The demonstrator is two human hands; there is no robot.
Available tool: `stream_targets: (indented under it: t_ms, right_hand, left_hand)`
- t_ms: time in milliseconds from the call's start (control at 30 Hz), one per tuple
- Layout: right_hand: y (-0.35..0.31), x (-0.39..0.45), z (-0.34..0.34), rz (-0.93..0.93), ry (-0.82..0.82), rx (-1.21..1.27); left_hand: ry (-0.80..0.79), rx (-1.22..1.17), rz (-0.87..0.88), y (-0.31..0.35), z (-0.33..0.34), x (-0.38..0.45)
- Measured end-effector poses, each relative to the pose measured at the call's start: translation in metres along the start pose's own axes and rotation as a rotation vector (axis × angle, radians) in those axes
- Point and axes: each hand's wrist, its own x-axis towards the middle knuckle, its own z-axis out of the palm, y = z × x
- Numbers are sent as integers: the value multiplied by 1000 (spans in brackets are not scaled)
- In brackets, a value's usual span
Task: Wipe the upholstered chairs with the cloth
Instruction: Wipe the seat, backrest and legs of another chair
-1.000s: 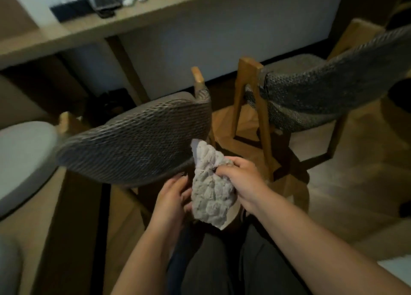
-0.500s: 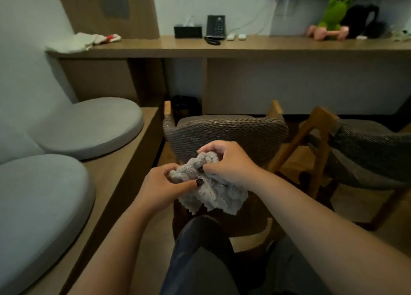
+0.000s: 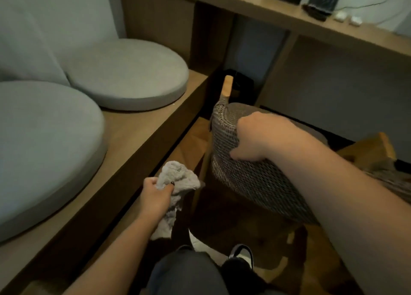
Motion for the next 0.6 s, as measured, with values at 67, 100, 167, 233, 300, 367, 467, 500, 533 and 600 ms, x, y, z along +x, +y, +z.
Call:
stream_targets:
  t_ms: [67,100,167,233,300,367,467,500,533,600]
  right_hand:
    - [-7,10,1,-44,-34,-104]
    - [-7,15,2,-60,-70,-142]
    - [-9,28,0,-81,-150,-214]
    - [-13,49,-4,-92,-245,-107]
    - [-21,80,-5,-26,-321,76]
    - [-30,114,-2,48,-309,154]
    - [-30,154,8,113,-206,236]
    - [-27,162,12,117,-184,226]
    - [-23,167,15,139,-181,261]
    - [-17,178,19,156,-139,295]
  left_hand:
    - [50,-16,-36,-11,27,25]
    - [39,16,-16,-17,39,39]
    - [44,31,20,-30,62,65]
    - [72,4,21,-36,82,83]
    - [97,-54,52,-30,94,92]
    - [23,-148,91,-21,106,104]
    - [-270,-336,69,-12,125,118]
    - [-360,-381,46,-10,132,120]
    - [-416,-425,51,-7,138,122]
    - [-439,-414,93,-4,145,134]
